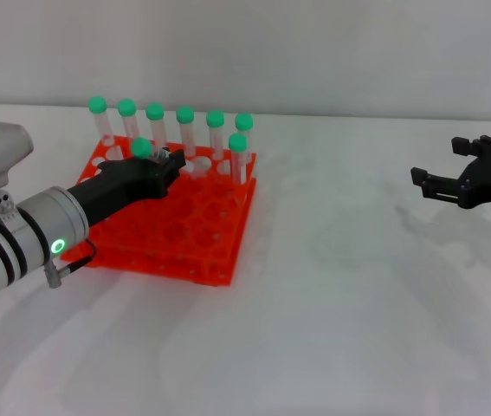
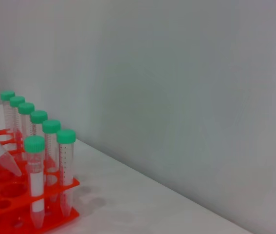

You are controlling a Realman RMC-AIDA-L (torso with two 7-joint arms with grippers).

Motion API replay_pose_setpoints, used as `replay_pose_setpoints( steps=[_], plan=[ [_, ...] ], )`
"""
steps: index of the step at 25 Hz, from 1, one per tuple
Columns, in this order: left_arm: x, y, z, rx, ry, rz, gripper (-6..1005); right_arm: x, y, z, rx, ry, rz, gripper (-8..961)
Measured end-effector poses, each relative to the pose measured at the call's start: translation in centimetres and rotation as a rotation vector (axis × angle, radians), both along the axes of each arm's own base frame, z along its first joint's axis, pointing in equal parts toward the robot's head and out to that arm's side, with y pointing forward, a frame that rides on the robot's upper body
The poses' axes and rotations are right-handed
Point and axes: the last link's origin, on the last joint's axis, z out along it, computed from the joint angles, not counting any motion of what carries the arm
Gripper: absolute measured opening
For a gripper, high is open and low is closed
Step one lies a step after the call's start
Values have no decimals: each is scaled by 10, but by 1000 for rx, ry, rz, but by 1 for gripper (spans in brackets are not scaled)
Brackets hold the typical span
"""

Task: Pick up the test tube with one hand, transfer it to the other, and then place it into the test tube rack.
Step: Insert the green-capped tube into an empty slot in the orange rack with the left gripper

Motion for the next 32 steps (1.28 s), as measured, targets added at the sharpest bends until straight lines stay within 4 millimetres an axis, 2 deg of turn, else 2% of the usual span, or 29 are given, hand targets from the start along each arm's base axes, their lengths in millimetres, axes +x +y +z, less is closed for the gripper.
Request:
replay_pose_setpoints(
  steps=[15,32],
  plan=[
    [4,7,-6,-31,-6,14,271,0,-1,-1,-7,1,0,815],
    [13,29,-9,-28,2,81,285,3,-2,-1,-5,-1,-6,815]
  ],
)
